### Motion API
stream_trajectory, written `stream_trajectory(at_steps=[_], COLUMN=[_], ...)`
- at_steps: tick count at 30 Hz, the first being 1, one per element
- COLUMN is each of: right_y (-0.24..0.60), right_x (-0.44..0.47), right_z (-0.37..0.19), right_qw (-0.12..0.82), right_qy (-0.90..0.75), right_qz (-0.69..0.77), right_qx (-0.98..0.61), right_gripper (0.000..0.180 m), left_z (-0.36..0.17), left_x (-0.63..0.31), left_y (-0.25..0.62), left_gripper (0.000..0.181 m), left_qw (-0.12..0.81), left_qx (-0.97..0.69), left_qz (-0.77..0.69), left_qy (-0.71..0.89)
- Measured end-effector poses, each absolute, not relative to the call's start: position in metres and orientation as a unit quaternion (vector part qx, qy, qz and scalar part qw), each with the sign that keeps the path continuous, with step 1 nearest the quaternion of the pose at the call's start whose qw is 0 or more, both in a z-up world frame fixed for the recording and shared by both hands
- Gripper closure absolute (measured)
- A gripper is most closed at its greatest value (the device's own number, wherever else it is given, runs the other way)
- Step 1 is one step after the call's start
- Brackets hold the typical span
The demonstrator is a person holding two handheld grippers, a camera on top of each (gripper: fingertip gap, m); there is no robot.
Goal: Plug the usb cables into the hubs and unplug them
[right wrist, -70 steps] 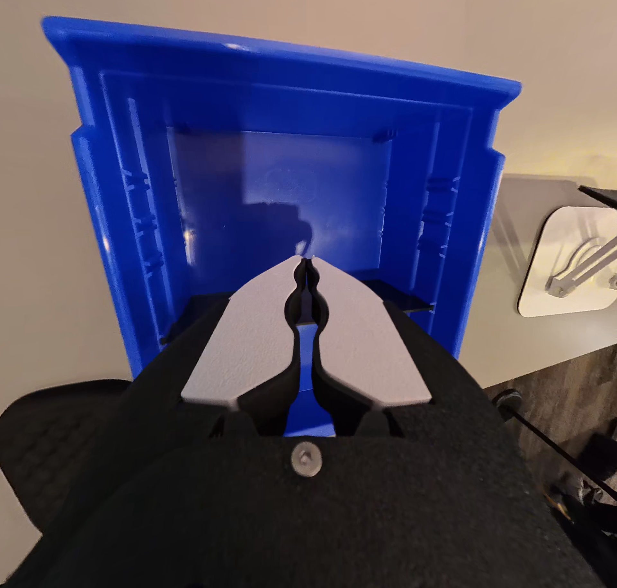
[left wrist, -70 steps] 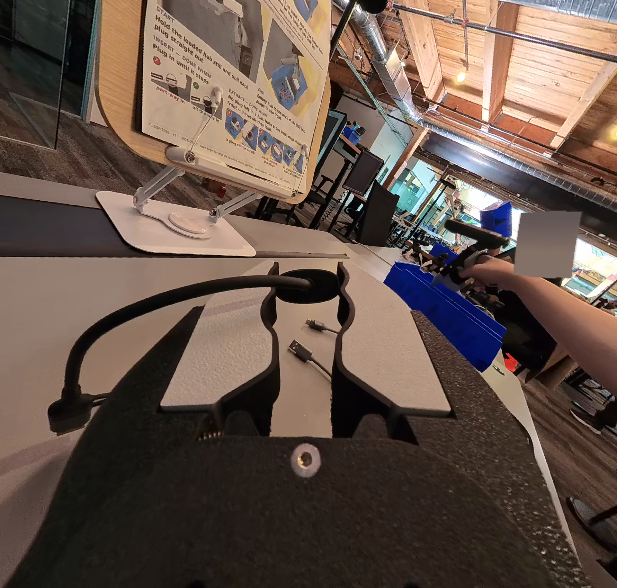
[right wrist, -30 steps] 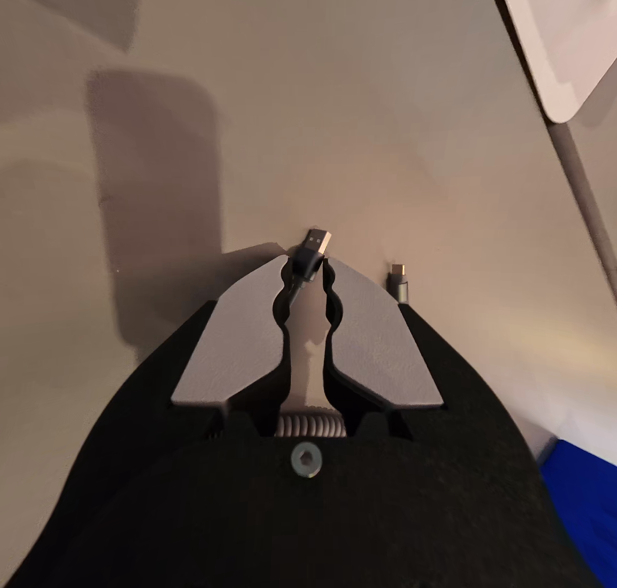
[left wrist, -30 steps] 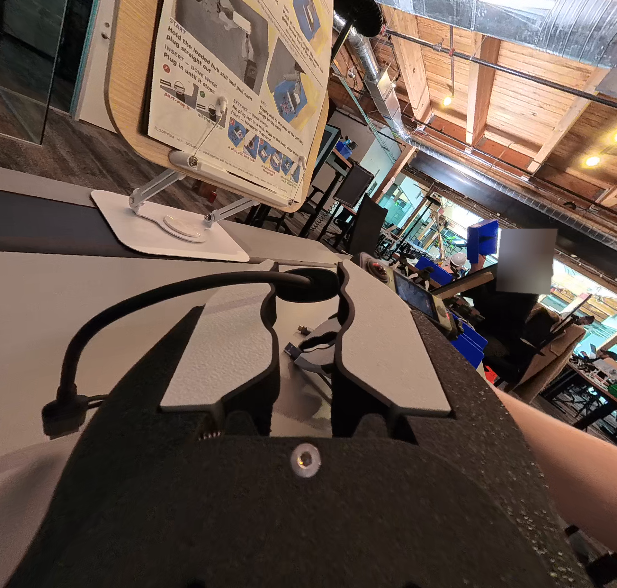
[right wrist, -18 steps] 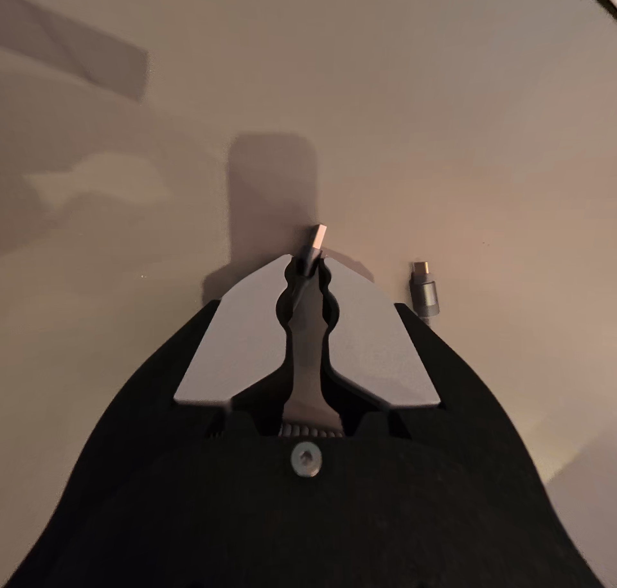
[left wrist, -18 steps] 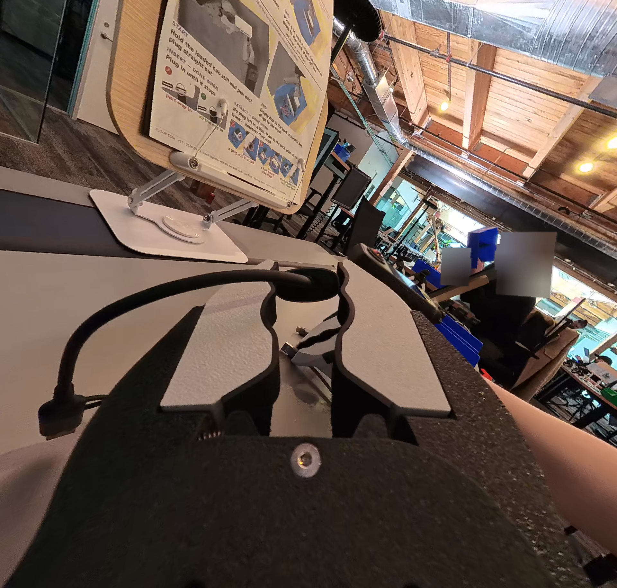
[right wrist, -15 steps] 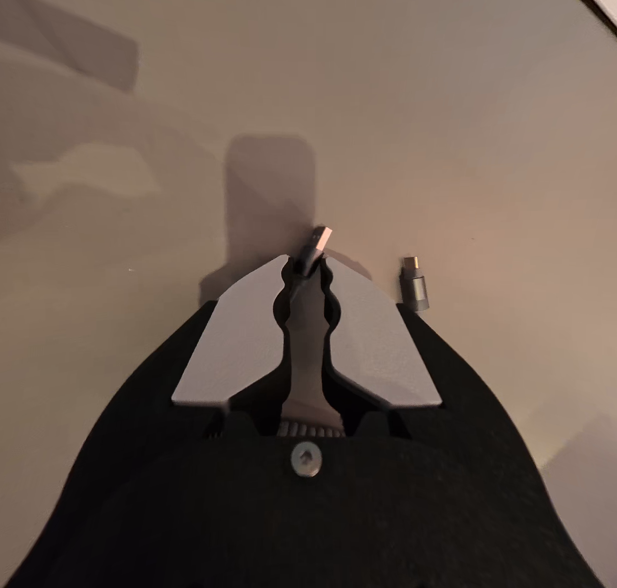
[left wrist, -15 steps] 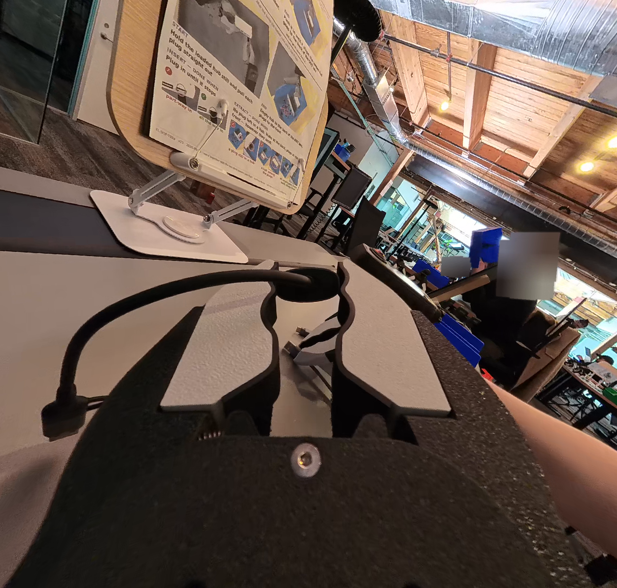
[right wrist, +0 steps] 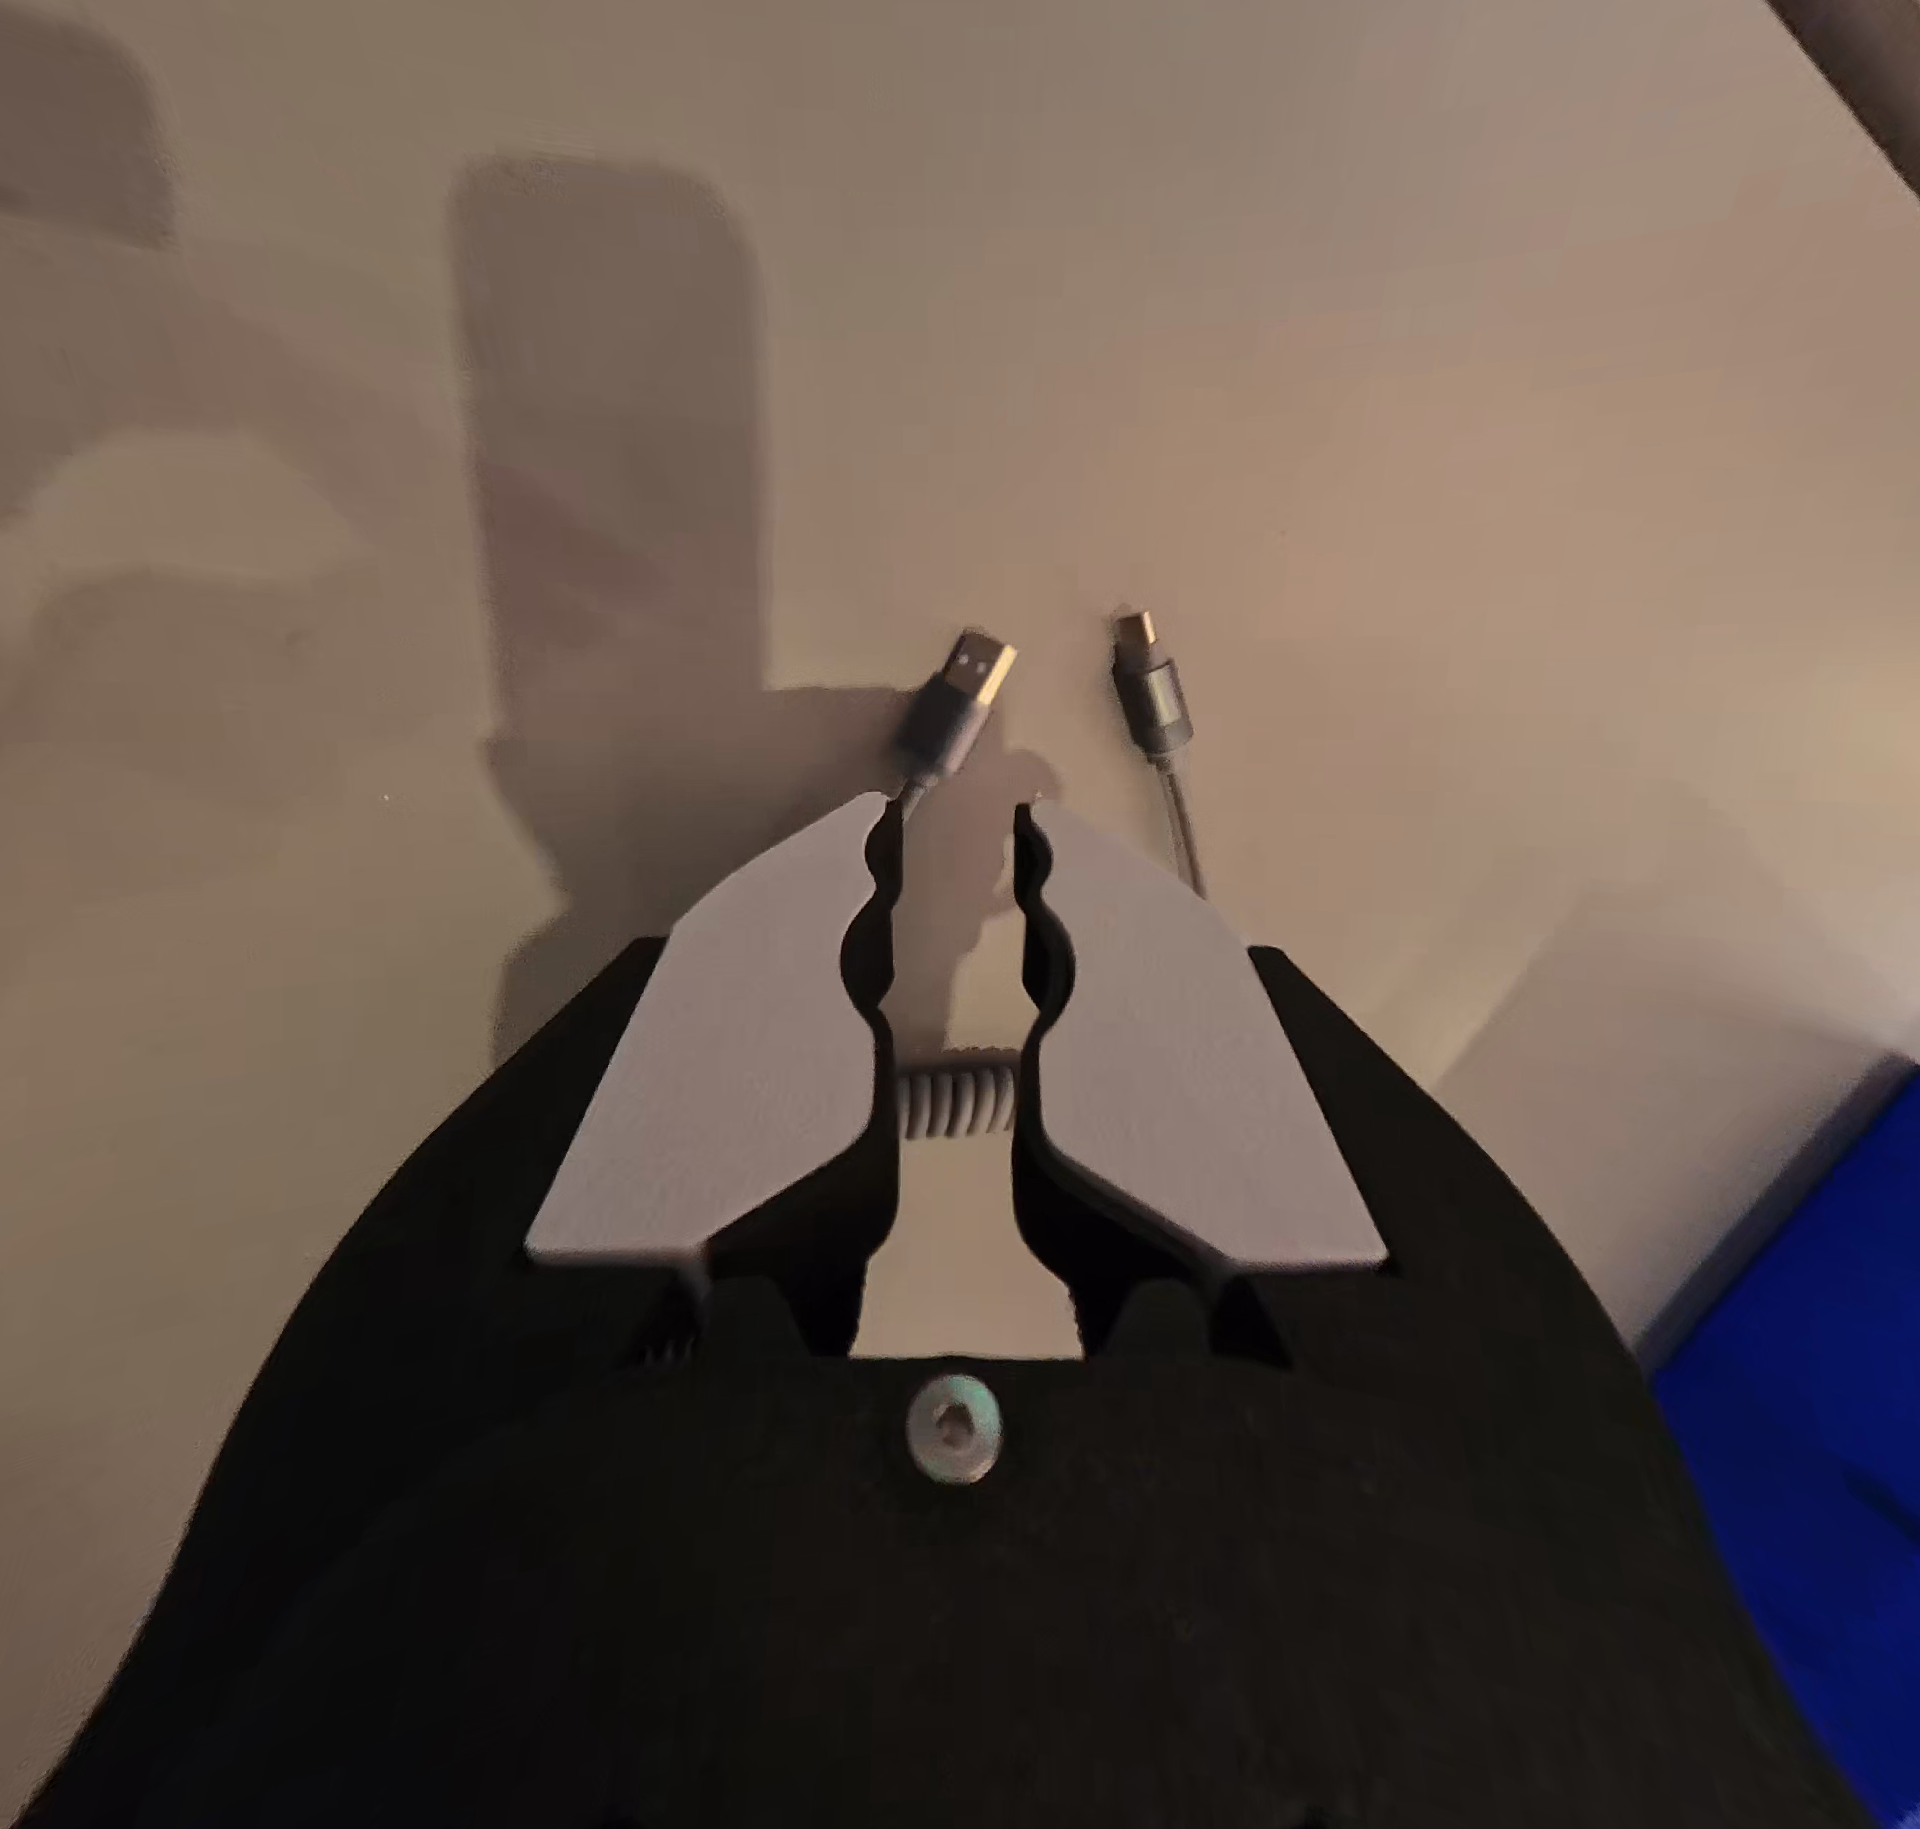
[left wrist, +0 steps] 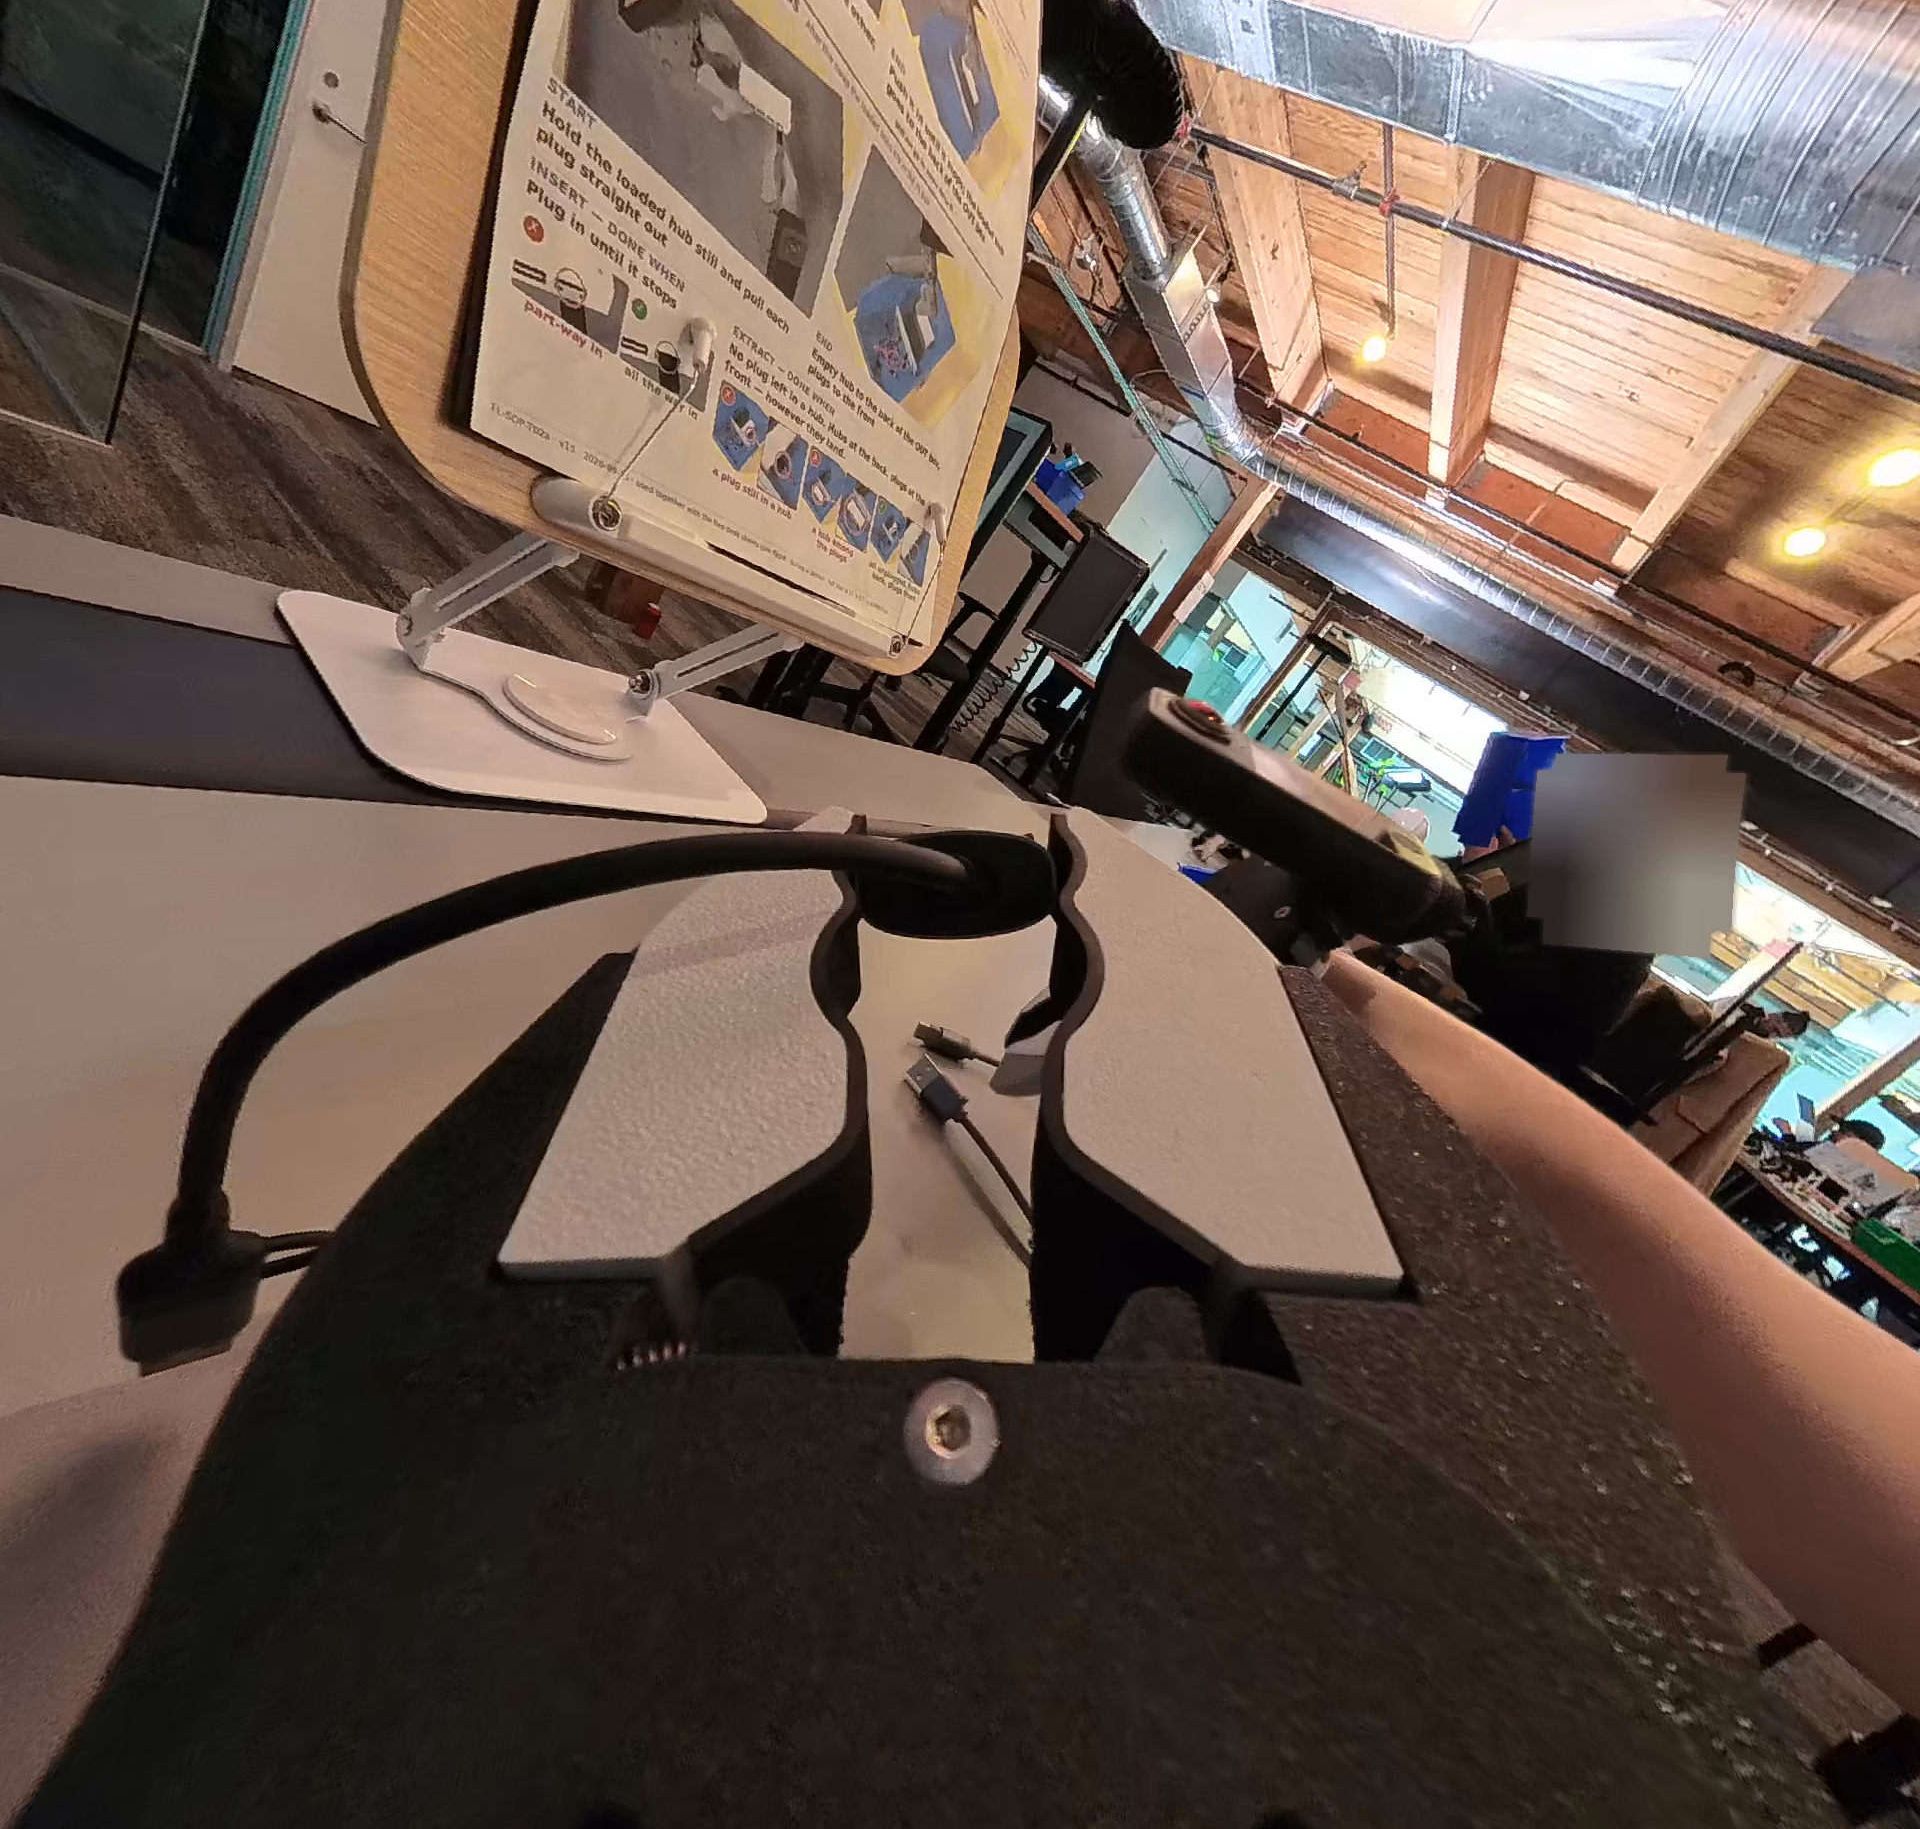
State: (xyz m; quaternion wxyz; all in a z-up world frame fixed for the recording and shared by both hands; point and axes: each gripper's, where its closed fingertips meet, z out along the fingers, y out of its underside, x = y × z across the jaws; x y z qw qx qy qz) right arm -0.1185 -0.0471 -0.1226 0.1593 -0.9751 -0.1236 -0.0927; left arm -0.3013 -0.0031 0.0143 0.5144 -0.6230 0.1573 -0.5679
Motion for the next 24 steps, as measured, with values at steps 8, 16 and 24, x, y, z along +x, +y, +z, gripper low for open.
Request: stream_trajectory(at_steps=[8, 16, 24], right_y=[-0.052, -0.044, -0.035], right_x=[-0.118, -0.111, -0.110], right_z=[-0.142, -0.153, -0.153], right_qw=[0.096, 0.105, 0.153], right_qy=[-0.114, -0.108, -0.144], right_qz=[-0.141, -0.153, -0.157], right_qx=[-0.979, -0.977, -0.965], right_gripper=[0.163, 0.160, 0.166], left_z=[0.014, 0.017, 0.017], left_x=[-0.297, -0.300, -0.298], left_y=[-0.006, -0.005, -0.006], left_gripper=[0.148, 0.148, 0.148], left_qw=[0.512, 0.511, 0.510], left_qx=[-0.623, -0.617, -0.616], left_qz=[-0.568, -0.577, -0.578], left_qy=[0.165, 0.157, 0.162])
